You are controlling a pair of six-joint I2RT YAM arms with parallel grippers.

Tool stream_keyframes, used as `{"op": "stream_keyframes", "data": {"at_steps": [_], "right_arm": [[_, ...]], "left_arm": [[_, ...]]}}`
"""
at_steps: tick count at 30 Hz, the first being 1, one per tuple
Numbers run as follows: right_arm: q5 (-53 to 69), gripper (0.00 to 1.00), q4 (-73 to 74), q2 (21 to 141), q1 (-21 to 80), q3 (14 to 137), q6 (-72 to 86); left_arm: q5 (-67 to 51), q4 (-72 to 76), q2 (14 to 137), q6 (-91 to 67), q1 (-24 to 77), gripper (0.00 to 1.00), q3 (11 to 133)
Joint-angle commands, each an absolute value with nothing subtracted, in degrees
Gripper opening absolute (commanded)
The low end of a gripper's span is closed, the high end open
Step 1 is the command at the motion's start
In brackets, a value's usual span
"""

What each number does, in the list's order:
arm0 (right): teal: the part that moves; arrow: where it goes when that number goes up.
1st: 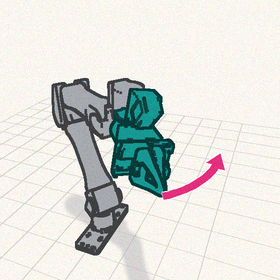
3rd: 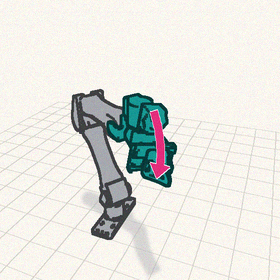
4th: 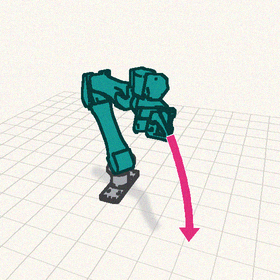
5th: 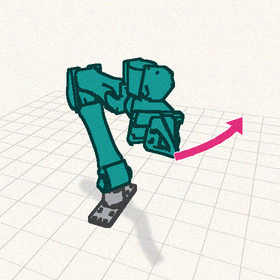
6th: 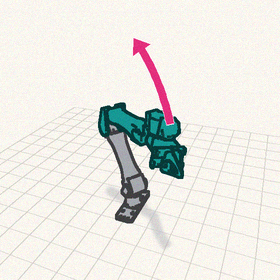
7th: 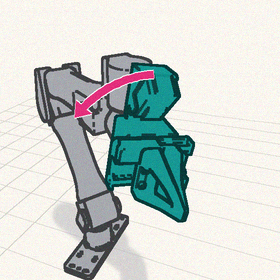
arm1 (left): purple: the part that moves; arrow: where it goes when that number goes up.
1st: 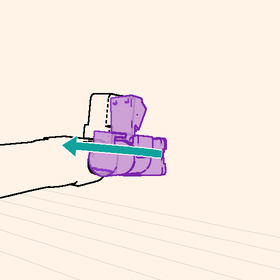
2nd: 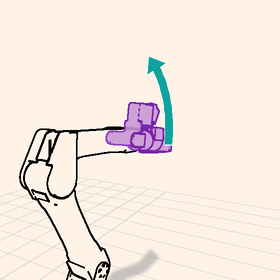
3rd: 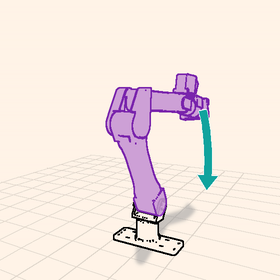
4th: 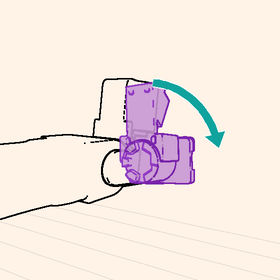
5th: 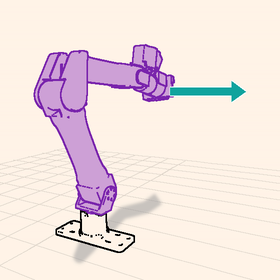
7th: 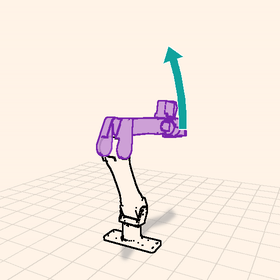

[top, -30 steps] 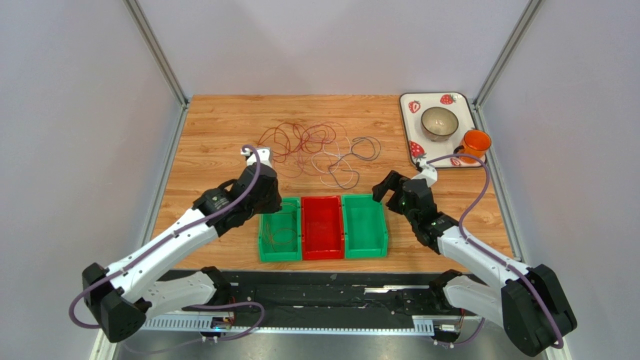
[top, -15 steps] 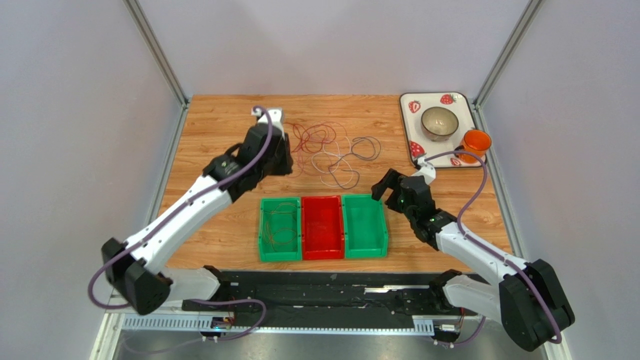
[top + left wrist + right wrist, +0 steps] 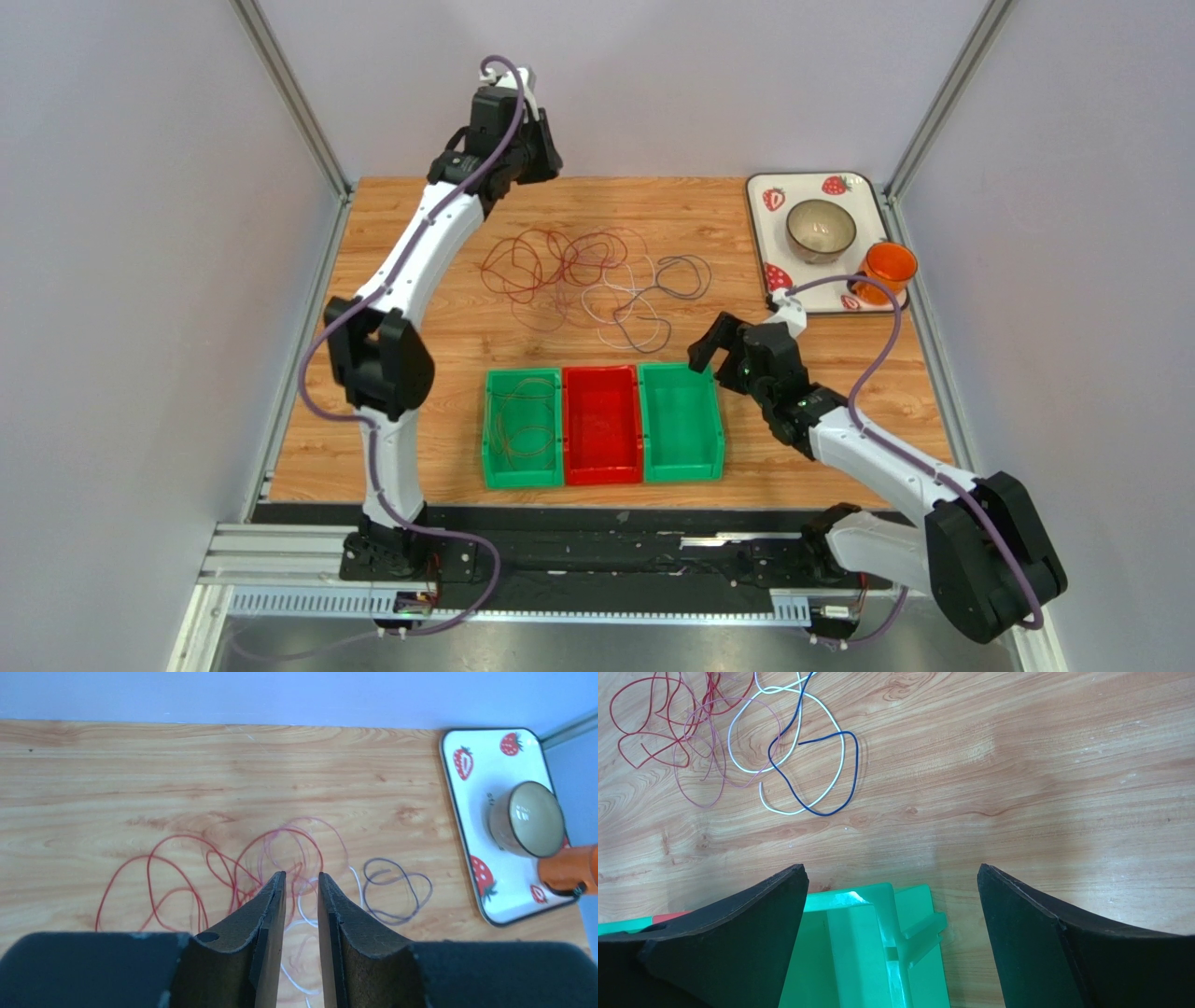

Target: Untangle the cables

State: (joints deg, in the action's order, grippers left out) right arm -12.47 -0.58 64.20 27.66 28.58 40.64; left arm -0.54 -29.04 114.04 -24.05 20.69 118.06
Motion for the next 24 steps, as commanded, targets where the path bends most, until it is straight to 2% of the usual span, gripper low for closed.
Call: {"op": "stream_keyframes", "data": {"at_steps": [1, 6, 9, 14, 24], "right_arm": [[-12.13, 0.96, -0.88, 64.86, 27.42, 31.46, 39.46], [-11.69, 0.96, -0.97, 65.39, 27.42, 31.73, 39.64], [-11.34, 0.96, -0.27, 66.36, 27.33, 32.61, 39.29], [-11.08, 0.96, 1.48, 68.2, 27.42, 34.1, 39.11], [-10.64, 0.96, 2.81, 69.43, 27.42, 35.33, 38.93]], "left_arm": [[-6.5, -29.8, 123.65, -23.82, 19.42, 0.32, 124.28], [-11.14, -17.68, 122.78, -25.48, 18.99, 0.35, 108.3], [-12.48, -18.45, 123.75, -24.35, 18.81, 0.39, 109.86], [-9.4, -23.55, 126.82, -24.25, 18.72, 0.41, 113.55], [-6.08, -24.43, 130.43, -24.35, 18.72, 0.46, 117.42]]}}
